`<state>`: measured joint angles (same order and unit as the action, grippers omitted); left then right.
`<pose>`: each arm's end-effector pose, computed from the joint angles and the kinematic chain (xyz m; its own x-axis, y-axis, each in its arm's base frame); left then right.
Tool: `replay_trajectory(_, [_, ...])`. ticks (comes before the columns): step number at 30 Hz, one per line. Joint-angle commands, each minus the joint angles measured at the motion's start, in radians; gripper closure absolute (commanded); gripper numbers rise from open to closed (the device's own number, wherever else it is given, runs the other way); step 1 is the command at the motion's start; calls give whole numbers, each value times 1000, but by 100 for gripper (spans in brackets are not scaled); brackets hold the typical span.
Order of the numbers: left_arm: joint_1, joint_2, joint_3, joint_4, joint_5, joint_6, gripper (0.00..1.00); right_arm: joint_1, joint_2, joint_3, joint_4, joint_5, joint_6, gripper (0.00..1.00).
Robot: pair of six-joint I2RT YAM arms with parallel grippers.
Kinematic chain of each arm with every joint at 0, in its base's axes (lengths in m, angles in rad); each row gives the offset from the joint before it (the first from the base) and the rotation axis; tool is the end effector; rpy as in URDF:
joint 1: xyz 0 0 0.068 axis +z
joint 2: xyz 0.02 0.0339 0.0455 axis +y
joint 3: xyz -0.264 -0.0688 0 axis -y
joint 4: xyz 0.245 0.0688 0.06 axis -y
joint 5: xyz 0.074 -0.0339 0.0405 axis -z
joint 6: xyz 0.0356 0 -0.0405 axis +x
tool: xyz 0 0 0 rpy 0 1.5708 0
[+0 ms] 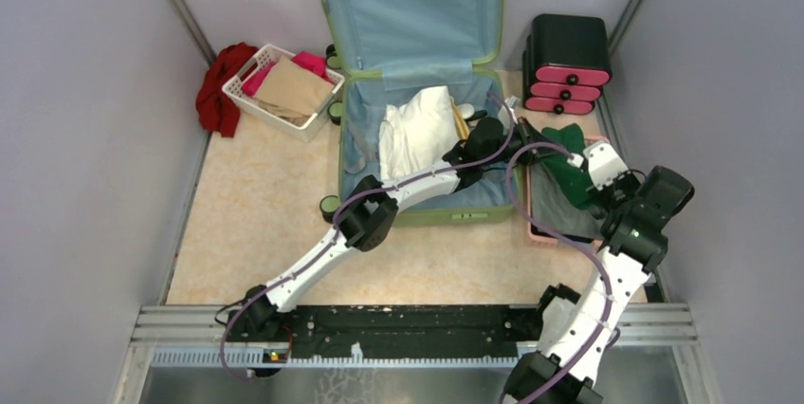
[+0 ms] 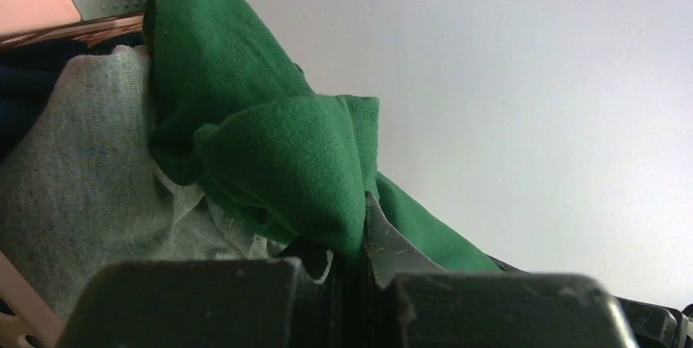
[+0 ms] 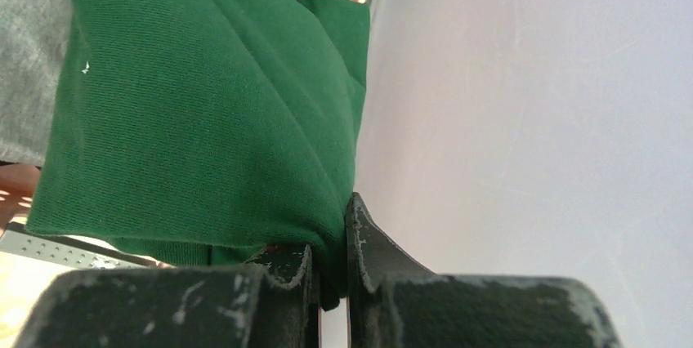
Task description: Open, take out, and arrange the luggage
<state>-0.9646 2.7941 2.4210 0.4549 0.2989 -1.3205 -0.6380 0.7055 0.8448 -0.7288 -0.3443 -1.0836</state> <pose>0.3480 -0.5203 0.1788 -0.9114 -0.3105 -0.2702 0.2811 0.0101 -0.9596 0.1218 -0.0753 0.3183 -0.5053 -0.6608 -0.5550 -0.2377 0.7248 -0.6467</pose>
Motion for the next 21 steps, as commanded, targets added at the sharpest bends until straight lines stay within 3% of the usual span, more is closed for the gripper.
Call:
replay_trajectory(1, [12,-6,32,19,-41,21,100,-14,3,59,87,-16,16,100])
replay_trajectory(7, [4,-3,72,75,-158,-27,100,-14,139,222,228,89,152,100])
replay_trajectory(12, [-24,-6,129,94,-260,-26,100,-14,142,269,338,109,180,100])
replay_trajectory(16, [-31,-13,127,103,-289,-16,99,-14,89,216,372,87,132,100])
replay_trajectory(21, [-26,25,101,92,-245,-45,100,-14,-15,35,345,24,29,100])
